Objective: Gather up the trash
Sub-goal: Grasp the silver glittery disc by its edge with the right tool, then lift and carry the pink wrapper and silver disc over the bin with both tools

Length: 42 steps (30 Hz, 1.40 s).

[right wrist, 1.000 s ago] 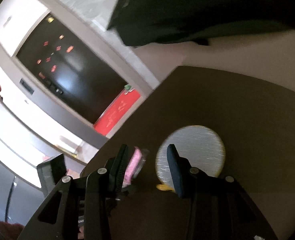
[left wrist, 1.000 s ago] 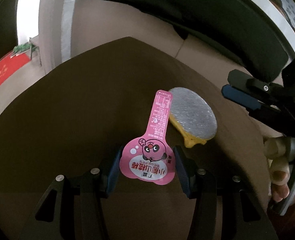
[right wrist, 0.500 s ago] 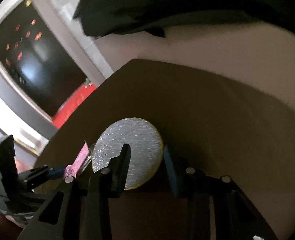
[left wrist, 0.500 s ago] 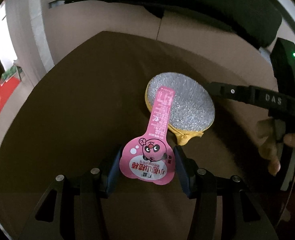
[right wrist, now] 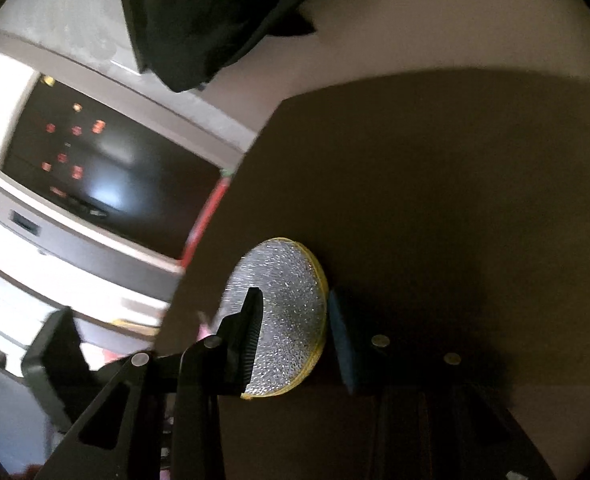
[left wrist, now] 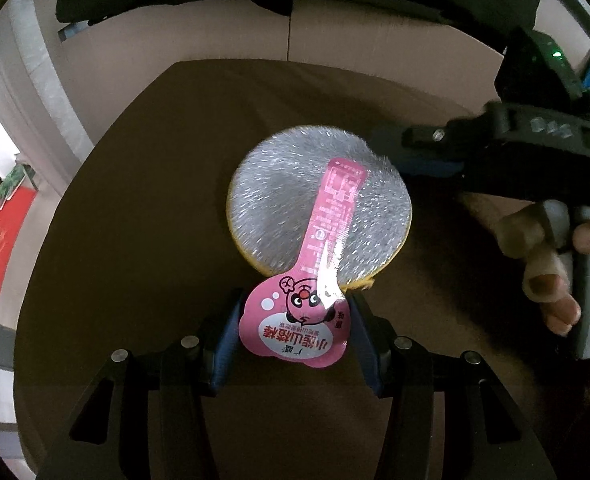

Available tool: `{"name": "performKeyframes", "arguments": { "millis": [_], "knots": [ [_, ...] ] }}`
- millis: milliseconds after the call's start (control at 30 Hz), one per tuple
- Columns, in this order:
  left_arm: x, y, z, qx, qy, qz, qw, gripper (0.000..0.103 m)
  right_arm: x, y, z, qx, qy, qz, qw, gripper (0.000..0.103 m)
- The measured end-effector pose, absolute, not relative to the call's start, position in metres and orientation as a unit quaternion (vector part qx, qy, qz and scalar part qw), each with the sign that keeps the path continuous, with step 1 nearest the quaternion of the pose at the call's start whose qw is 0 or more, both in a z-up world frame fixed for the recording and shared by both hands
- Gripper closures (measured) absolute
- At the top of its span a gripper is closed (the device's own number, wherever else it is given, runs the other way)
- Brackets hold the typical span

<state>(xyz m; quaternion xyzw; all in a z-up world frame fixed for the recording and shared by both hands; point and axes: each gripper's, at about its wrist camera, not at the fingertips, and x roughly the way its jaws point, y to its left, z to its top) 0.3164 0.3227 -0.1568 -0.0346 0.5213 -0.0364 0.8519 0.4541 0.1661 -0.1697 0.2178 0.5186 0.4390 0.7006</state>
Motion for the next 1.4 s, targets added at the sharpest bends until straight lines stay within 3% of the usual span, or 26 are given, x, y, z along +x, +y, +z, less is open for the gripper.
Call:
{"name": "performKeyframes", "arguments": {
  "millis": [300,500,567,833,1100,1400],
  "knots": [
    [0.298,0.339,-0.155,-0.108,0.484,-0.05,0.867,0.052,0.433,0.185,-0.126,0.235,0.478,0.507,0.677,0.072],
    [0.265,0.363,-0.155,-0.174,0.46,-0.052,0.869,0.052,0.416,0.22,-0.116,0.143,0.48,0.514,0.696,0.078],
    [0.252,0.372,-0.154,-0.185,0.454,-0.035,0.871,0.052,0.41,0.229,-0.117,0.116,0.481,0.515,0.7,0.088],
    [0.222,0.382,-0.125,-0.19,0.402,0.021,0.896,0.052,0.391,0.218,-0.084,0.06,0.438,0.489,0.752,0.09],
    [0.226,0.321,-0.062,-0.143,0.307,0.033,0.94,0.052,0.36,0.141,-0.012,-0.014,0.335,0.427,0.84,0.09],
    [0.246,0.226,0.005,-0.089,0.225,0.022,0.97,0.052,0.327,0.034,0.042,-0.018,0.255,0.366,0.895,0.09]
  ]
}}
